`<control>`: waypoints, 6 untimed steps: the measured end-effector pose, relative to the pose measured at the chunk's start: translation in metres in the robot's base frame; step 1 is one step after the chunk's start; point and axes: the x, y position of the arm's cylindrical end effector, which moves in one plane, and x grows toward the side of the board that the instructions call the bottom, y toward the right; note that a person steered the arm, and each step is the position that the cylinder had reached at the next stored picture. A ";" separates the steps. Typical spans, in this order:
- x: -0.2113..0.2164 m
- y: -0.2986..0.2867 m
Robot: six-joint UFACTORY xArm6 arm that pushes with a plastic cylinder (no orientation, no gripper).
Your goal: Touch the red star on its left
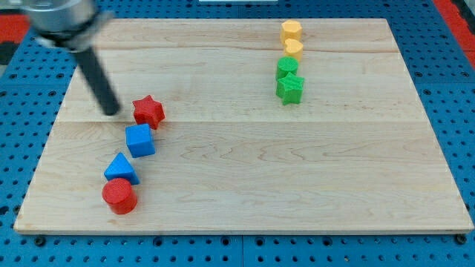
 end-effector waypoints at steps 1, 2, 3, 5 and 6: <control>0.007 0.085; 0.007 0.115; 0.000 0.002; 0.009 -0.011; 0.018 -0.004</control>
